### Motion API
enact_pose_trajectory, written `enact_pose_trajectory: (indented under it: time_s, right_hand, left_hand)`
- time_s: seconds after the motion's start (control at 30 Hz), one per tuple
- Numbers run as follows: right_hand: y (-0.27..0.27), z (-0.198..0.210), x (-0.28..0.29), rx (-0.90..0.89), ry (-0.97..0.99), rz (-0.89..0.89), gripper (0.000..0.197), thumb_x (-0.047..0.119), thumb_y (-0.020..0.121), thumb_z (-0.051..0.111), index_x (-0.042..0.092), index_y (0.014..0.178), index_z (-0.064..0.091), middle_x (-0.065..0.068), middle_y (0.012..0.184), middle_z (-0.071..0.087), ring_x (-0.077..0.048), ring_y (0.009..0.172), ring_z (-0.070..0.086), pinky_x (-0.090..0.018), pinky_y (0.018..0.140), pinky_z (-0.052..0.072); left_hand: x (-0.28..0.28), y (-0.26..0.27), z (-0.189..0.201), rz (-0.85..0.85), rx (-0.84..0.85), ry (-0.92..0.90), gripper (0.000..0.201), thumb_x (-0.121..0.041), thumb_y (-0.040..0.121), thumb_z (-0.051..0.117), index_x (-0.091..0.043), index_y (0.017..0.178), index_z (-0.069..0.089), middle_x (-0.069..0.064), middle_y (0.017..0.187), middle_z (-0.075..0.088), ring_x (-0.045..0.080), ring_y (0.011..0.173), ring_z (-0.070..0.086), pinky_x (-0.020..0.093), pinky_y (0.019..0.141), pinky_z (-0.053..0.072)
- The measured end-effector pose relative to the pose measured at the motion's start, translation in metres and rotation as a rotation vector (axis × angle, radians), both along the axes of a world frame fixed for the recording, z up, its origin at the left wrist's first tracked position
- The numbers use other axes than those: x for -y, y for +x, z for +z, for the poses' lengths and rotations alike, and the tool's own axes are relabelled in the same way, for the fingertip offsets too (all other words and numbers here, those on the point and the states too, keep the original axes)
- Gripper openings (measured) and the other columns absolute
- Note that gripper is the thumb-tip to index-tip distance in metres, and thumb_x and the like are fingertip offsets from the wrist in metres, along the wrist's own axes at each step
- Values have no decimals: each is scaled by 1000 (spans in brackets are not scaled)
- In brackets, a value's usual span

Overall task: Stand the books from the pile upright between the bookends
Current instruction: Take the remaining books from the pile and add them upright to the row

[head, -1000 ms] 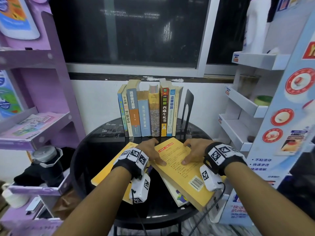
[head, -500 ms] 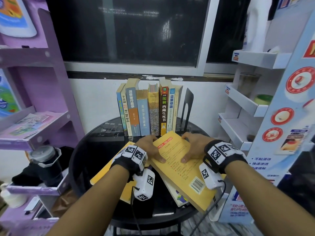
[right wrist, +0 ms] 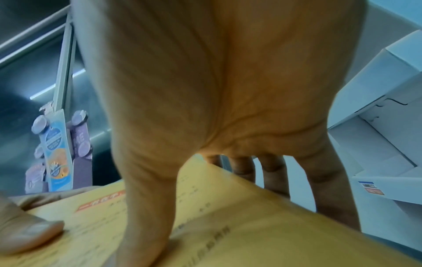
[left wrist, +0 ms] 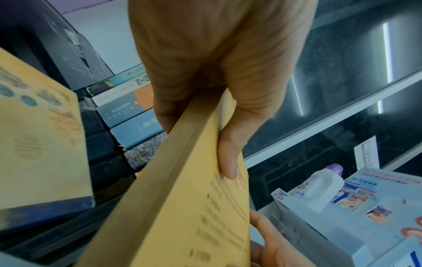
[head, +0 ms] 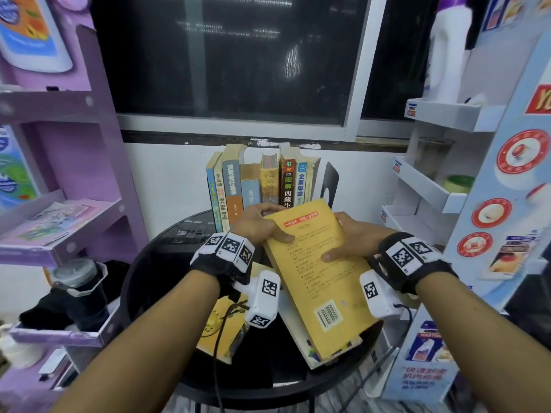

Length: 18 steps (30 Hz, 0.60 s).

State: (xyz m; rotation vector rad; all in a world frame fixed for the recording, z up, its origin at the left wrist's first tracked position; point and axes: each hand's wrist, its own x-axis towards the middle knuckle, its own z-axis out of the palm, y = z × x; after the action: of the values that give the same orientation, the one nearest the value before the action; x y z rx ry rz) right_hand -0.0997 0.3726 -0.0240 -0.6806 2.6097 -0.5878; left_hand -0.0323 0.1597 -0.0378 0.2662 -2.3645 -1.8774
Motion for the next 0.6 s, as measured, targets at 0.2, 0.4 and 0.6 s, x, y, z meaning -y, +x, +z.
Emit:
enact_pose_trajectory:
  time_s: [0.2, 0.4, 0.6]
  right_hand:
    - [-5, 16, -1, -114, -166, -58, 88, 35, 81, 75, 23, 143, 14, -5, 130, 55, -22, 106, 59, -40, 91, 52]
    - [2, 15, 4, -170, -338, -78, 79, 30, 86, 71, 20, 141, 15, -2, 125, 55, -16, 96, 57, -21, 67, 47]
    - [7, 12, 9, -244, -483, -99, 59, 32, 88, 68, 20, 130, 29, 2, 120, 58, -14, 95, 59, -16, 63, 44]
  left_hand:
    - [-3, -2, 21, 141, -193, 204, 56, 14, 57, 82, -17, 100, 64, 6, 105, 67, 26, 84, 70, 42, 67, 61]
    - [-5, -3, 23, 227, -306, 317, 52, 7, 59, 85, -19, 98, 63, 5, 95, 71, 28, 84, 71, 49, 73, 60]
    - [-4, -1, 20, 198, -429, 386, 48, 4, 64, 83, -20, 100, 61, 7, 102, 71, 26, 88, 71, 42, 69, 60]
